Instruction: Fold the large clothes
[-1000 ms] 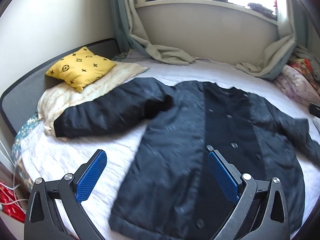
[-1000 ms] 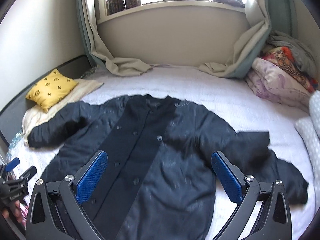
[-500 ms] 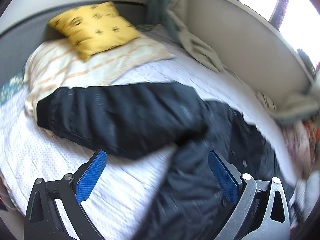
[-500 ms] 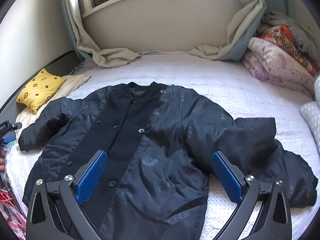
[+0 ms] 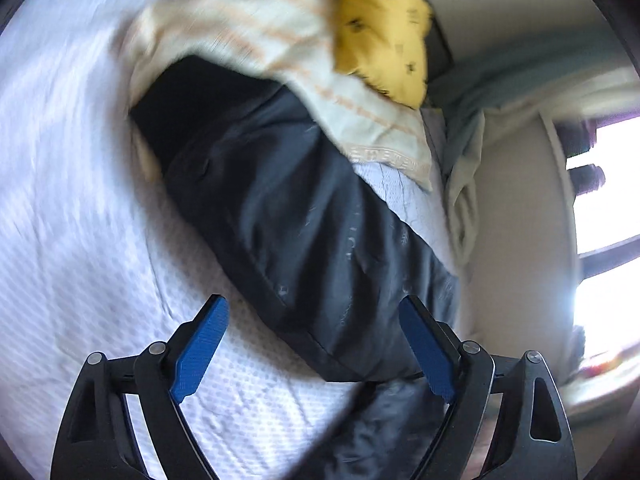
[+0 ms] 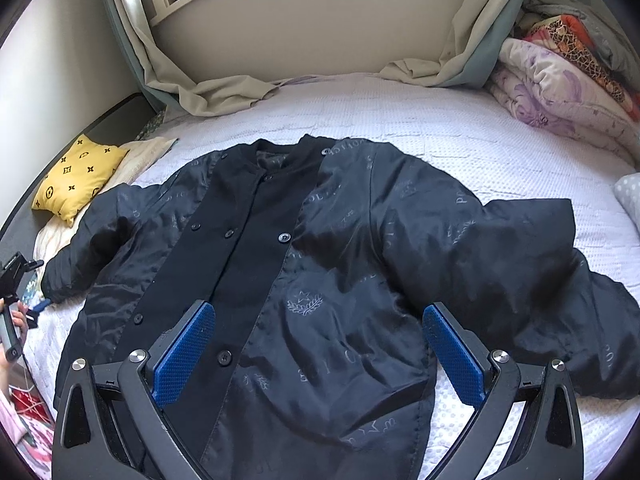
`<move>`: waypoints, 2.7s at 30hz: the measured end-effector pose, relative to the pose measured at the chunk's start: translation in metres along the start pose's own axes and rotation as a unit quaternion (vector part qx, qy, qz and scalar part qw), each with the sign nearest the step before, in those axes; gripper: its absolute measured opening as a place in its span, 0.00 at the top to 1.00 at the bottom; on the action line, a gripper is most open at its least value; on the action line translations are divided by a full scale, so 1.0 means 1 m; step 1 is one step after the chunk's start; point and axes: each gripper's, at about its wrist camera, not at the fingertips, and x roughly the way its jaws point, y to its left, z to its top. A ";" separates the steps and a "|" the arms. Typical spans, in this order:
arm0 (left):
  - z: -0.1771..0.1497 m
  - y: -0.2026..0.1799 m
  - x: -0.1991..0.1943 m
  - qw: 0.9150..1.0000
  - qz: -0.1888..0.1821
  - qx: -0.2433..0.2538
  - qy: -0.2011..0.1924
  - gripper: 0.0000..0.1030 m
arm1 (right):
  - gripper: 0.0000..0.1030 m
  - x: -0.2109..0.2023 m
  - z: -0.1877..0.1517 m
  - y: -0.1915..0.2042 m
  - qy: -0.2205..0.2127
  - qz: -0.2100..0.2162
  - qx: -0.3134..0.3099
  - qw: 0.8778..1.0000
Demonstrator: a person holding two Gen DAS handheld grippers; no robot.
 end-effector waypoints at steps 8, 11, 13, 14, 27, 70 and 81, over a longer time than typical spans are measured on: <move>-0.002 0.023 0.033 0.997 -0.004 -0.074 0.016 0.25 | 0.00 0.002 -0.002 0.001 0.003 -0.001 -0.001 1.000; 0.002 0.029 0.044 0.995 -0.011 -0.096 0.005 0.28 | 0.00 0.000 0.000 -0.001 -0.001 -0.004 0.002 1.000; 0.003 0.027 0.048 0.996 -0.011 -0.090 -0.008 0.39 | 0.00 0.000 0.000 -0.003 -0.001 -0.005 0.006 1.000; 0.003 0.024 0.050 0.997 -0.012 -0.079 -0.010 0.49 | 0.00 0.000 0.000 -0.004 0.000 -0.005 0.008 1.000; -0.001 -0.066 0.016 0.992 -0.015 0.085 -0.097 0.85 | 0.00 0.010 0.004 -0.008 0.006 -0.015 0.017 1.000; -0.395 -0.201 0.082 0.778 0.029 0.619 0.104 0.15 | 0.00 -0.006 0.009 -0.001 -0.001 -0.017 0.018 1.000; -0.464 -0.157 0.067 0.614 0.074 0.785 0.023 0.14 | 0.00 -0.001 0.008 -0.002 0.009 -0.036 0.032 0.999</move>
